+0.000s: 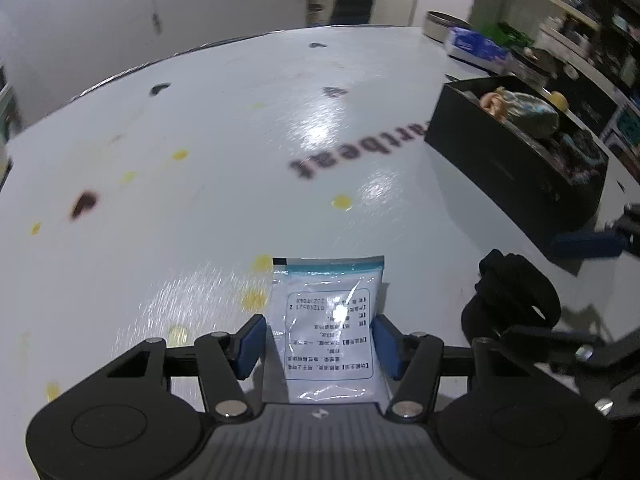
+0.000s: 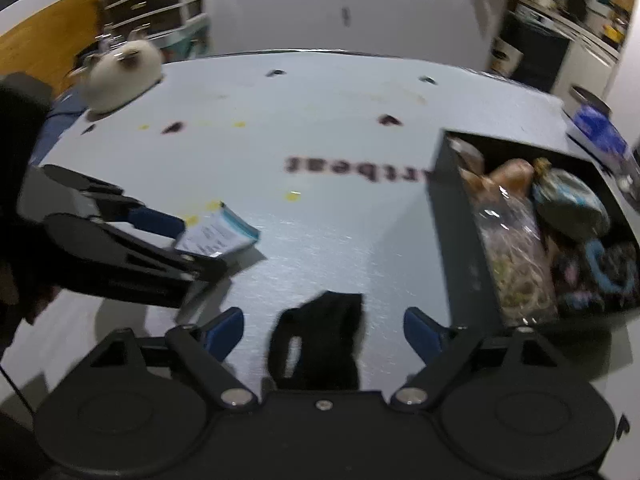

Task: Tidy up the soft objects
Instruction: 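Grasp the white paper packet with the left tool while the right tool grasps the black cloth, then carry the white packet and black cloth over the black box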

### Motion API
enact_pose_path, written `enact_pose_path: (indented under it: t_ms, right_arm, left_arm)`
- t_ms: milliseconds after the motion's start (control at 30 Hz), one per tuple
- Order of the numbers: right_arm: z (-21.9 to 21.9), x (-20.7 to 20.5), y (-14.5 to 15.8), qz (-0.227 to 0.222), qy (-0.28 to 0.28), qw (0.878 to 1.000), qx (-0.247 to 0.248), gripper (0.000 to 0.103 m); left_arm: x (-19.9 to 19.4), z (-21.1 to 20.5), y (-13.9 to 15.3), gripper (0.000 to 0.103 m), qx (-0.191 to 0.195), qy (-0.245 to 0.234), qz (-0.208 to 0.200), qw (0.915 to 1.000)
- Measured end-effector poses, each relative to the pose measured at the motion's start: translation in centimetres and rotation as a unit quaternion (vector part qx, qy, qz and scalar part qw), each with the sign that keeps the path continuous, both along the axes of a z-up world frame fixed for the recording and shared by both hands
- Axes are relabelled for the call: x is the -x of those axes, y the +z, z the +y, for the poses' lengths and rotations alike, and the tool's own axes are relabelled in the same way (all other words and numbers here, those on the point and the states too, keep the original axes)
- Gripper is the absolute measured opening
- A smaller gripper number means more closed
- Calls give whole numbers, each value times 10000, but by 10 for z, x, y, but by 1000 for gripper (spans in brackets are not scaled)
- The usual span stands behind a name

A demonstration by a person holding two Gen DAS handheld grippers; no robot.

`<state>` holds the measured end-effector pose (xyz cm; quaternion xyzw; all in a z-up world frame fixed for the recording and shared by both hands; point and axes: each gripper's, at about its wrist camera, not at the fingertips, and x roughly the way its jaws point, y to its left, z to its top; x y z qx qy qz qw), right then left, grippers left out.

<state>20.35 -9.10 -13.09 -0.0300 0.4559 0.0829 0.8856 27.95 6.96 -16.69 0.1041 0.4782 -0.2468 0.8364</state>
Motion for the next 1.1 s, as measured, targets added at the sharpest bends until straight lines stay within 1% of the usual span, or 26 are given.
enact_pose_path:
  t_ms: [33, 100, 233, 267, 333, 400, 433, 467, 500, 533, 633, 800, 933, 1100]
  right_arm:
    - [5, 0, 0, 46, 95, 9999, 65, 80]
    - [14, -2, -6, 196, 193, 9994, 203, 78]
    - [20, -12, -27, 592, 55, 9979, 268, 64]
    - [21, -12, -30, 574, 16, 9979, 315, 59]
    - [20, -11, -34, 476, 51, 9985, 283, 57]
    - [20, -10, -32, 455, 94, 9986, 239, 51]
    - [21, -7, -33, 456, 129, 9987, 176, 45]
    - [21, -7, -32, 466, 143, 9988, 108, 34]
    - [21, -5, -32, 454, 139, 9988, 104, 28]
    - [21, -4, -31, 458, 125, 9988, 91, 24]
    - [16, -2, -23, 311, 76, 9995, -60, 24]
    - [6, 4, 8, -123, 34, 9994, -320, 24]
    - [-3, 9, 31, -442, 57, 9976, -530, 24]
    - [-16, 15, 51, -755, 93, 9938, -808, 24]
  left_arm:
    - [2, 2, 1, 58, 21, 78, 37, 10000]
    - [5, 7, 2, 58, 57, 197, 92, 9997]
    - [10, 12, 3, 58, 96, 361, 138, 9992]
    - [12, 13, 3, 58, 102, 392, 135, 9991]
    - [14, 15, 3, 58, 130, 441, 132, 9989]
    - [17, 18, 4, 58, 190, 504, 113, 9985]
    - [18, 19, 4, 58, 231, 548, 117, 9982]
    - [18, 20, 4, 58, 259, 588, 118, 9979]
    - [19, 21, 5, 58, 280, 625, 106, 9976]
    - [21, 22, 6, 58, 299, 658, 82, 9974]
    - [24, 26, 13, 58, 416, 809, 2, 9959]
    - [29, 36, 34, 58, 716, 1117, -182, 9910]
    - [36, 41, 52, 58, 940, 1337, -343, 9860]
    - [46, 41, 73, 58, 1148, 1522, -554, 9801]
